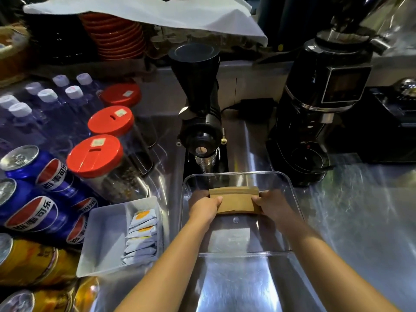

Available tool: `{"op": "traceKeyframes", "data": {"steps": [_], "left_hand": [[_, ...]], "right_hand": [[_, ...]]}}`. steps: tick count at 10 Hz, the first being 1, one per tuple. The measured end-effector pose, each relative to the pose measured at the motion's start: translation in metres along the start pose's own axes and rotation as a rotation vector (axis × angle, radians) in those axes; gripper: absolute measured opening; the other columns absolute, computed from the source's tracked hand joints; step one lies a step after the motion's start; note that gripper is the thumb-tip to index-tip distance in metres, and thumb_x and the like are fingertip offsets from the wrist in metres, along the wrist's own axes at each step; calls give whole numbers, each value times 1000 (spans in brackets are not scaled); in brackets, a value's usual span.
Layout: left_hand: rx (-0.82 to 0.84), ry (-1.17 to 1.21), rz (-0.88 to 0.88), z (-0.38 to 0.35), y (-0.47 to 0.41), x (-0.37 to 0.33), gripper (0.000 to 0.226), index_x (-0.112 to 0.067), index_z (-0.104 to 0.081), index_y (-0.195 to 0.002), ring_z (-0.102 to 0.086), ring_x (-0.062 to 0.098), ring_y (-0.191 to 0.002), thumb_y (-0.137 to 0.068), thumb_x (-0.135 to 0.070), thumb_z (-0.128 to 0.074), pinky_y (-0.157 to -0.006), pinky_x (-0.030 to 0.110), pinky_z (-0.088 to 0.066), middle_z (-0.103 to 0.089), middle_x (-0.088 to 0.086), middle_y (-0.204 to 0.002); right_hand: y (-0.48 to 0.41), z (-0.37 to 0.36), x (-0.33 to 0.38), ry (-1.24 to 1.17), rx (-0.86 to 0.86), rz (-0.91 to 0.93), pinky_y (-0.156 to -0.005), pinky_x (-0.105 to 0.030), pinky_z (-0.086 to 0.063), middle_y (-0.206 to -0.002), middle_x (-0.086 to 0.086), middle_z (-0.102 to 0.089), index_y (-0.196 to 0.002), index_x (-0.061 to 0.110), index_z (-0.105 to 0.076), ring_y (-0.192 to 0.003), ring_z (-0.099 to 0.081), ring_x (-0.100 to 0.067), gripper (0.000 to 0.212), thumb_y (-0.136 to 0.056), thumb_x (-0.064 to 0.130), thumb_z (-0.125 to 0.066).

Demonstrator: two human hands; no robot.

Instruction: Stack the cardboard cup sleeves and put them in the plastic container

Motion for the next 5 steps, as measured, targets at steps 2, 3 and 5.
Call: {"op": "traceKeyframes", "data": {"steps": [2,3,5], "left_hand": [[-35,-165,-38,0,-4,-3,23,-12,-65,-96,-65,32,-94,-81,-29,-64,-84,35,-52,-71,13,-102],[-25,-296,-40,0,-5,-6,36,-11,-58,-111,-61,31,-102,-84,-34,-60,-77,31,-44,-66,12,-113],[-62,-305,-143,10,14,-16,47,-12,-43,-124,-54,32,-111,-85,-37,-54,-82,31,-40,-54,13,-130]], "right_hand": [[-6,-3,1,173,0,-20,-77,-42,-50,-57,-4,-46,-59,11,-53,-73,-52,-24,27,-85,18,-58],[-1,-2,1,127,-3,-15,-58,-30,-43,-62,-4,-50,-67,9,-56,-63,-51,-22,22,-86,19,-57],[20,5,20,270,-145,130,-76,-31,-39,-109,-24,-63,-98,-4,-59,-103,-58,-35,35,-89,30,-55]]}}
Point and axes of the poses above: each hand's wrist, its own y-axis away from the middle knuckle, its own z-axis out of the back of the hand, x = y × z, the point moved 1 cm from there along -y, towards the middle knuckle
